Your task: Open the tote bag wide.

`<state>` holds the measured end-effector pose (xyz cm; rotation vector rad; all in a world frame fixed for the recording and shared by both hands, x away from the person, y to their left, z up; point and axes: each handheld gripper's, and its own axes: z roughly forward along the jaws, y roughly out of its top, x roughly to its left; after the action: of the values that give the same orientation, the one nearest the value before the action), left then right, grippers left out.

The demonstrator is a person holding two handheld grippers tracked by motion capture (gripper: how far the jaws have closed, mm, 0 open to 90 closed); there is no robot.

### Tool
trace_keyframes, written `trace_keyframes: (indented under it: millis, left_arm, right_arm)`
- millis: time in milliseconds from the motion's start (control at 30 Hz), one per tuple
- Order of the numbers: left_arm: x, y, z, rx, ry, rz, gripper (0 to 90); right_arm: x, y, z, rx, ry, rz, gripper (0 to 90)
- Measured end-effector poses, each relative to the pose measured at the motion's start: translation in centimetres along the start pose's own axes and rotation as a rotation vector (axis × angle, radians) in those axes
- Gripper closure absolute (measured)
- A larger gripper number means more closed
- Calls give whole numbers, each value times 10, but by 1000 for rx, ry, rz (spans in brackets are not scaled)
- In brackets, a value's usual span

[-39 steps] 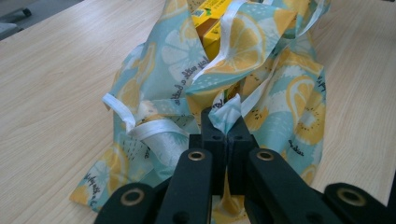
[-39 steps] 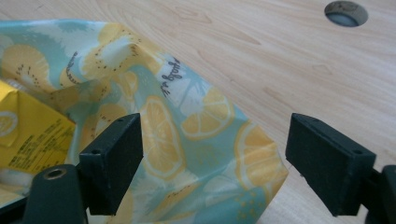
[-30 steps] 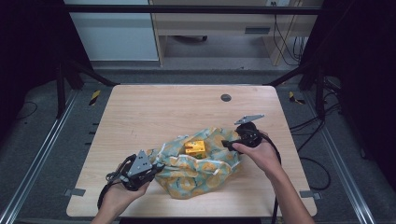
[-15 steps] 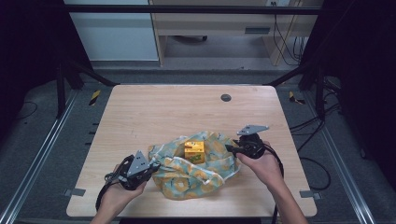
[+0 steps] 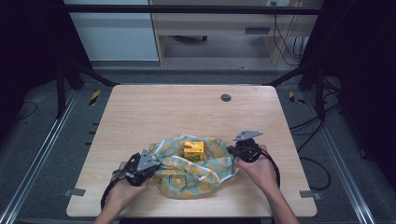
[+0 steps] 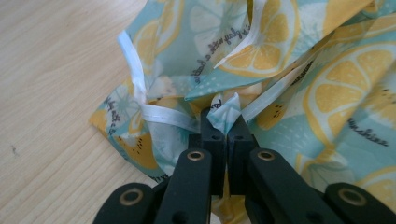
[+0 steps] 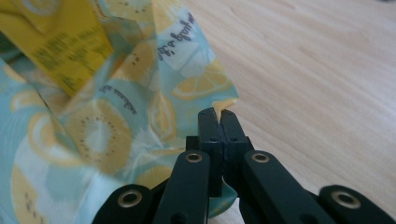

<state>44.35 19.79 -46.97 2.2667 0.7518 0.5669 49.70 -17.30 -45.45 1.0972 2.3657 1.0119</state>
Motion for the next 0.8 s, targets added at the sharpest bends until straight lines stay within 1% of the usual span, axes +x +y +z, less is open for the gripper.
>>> trace_keyframes:
  millis: [67, 100, 133, 167, 200, 267, 333, 367, 433, 533, 600, 633, 667, 800]
  left_arm:
    - [2, -1, 4, 6, 5, -9, 891]
    - [4, -2, 4, 16, 4, -5, 891]
    - [5, -3, 7, 22, 6, -10, 890]
    - [6, -3, 8, 27, 11, -14, 890]
    - [7, -4, 10, 29, 10, -22, 891]
    - [10, -6, 12, 36, 6, -38, 891]
    - [11, -7, 13, 45, 5, -41, 891]
    - [10, -8, 13, 47, 4, -42, 891]
    - [11, -8, 14, 53, 2, -37, 891]
    - [9, -9, 15, 61, -7, -41, 891]
    - [8, -9, 15, 65, -16, -39, 892]
    - [7, -9, 16, 66, -20, -40, 892]
    - [6, -9, 16, 68, -22, -39, 892]
    - [1, -8, 16, 72, -41, -42, 894]
  right_arm:
    - [-3, -4, 5, 11, -7, 8, 900]
    - [-4, -6, 7, 21, -9, 14, 900]
    - [-5, -7, 9, 26, -9, 14, 900]
    - [-6, -9, 12, 39, -11, 25, 900]
    - [-7, -11, 13, 46, -10, 19, 900]
    - [-9, -13, 16, 60, -11, 29, 900]
    - [-10, -15, 18, 68, -11, 27, 900]
    - [-11, -16, 18, 72, -13, 37, 900]
    - [-12, -16, 18, 73, -22, 32, 900]
    - [-16, -16, 18, 76, -29, 39, 900]
    - [-19, -16, 20, 81, -35, 38, 900]
    - [-21, -16, 21, 85, -42, 21, 900]
    - [-23, -15, 21, 89, -48, 27, 900]
    - [-29, -9, 25, 87, -68, 21, 900]
